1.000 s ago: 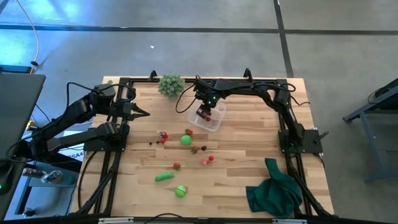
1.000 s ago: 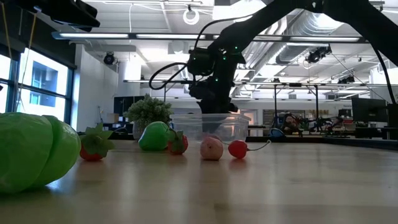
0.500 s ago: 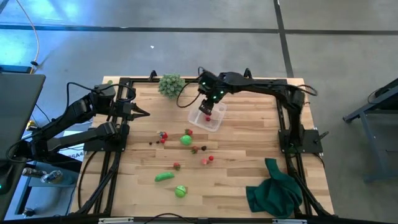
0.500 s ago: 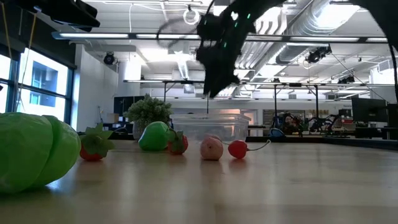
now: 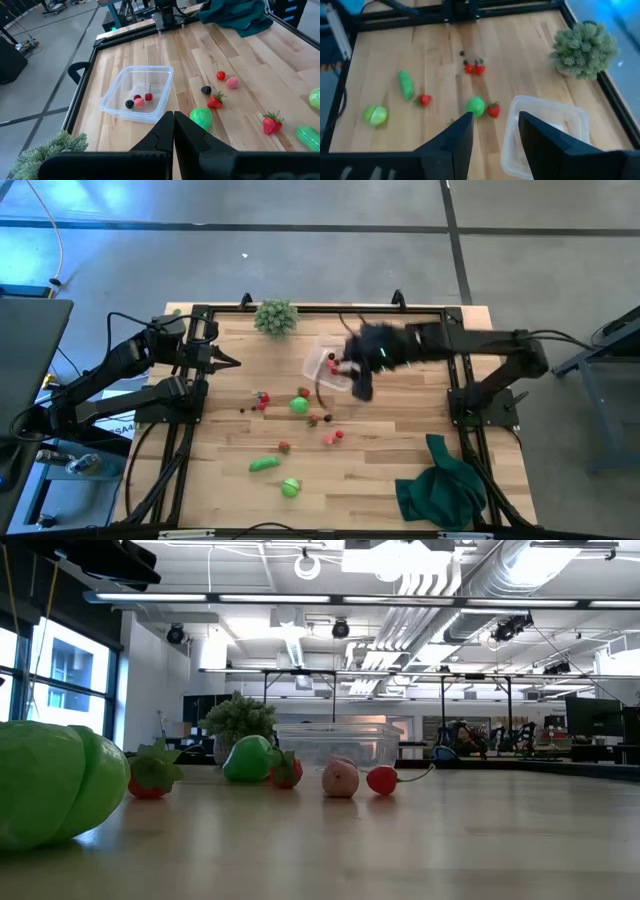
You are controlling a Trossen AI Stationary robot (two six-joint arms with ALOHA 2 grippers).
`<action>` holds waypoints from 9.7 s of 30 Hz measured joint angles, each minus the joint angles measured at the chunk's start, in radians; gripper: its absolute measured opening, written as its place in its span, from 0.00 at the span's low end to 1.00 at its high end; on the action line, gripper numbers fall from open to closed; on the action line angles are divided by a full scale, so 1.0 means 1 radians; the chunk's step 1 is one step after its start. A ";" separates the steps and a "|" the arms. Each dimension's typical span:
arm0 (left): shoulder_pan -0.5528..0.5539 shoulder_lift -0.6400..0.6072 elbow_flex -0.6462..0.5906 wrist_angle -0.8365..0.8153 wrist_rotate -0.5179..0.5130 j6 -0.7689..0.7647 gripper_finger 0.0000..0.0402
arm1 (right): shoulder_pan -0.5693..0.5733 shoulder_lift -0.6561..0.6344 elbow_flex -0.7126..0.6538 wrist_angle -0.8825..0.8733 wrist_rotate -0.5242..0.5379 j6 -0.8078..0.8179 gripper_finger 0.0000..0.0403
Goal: Pick and placing Produce into tupperware
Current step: Put the red cherry into the transparent container, then put the peach into the transparent container
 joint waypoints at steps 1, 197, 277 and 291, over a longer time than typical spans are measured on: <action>0.000 0.000 0.000 0.000 0.000 0.000 0.01 | 0.044 -0.011 -0.017 0.001 0.042 0.011 0.37; 0.000 0.000 0.000 0.000 0.000 0.000 0.01 | -0.439 0.470 -0.197 0.177 -0.184 0.094 0.43; 0.000 0.000 0.000 0.000 0.000 0.000 0.01 | 0.163 0.345 -0.650 0.859 -0.172 -0.236 0.42; 0.000 0.000 0.000 0.000 0.000 0.000 0.01 | 0.161 0.371 -0.649 0.884 -0.236 -0.239 0.42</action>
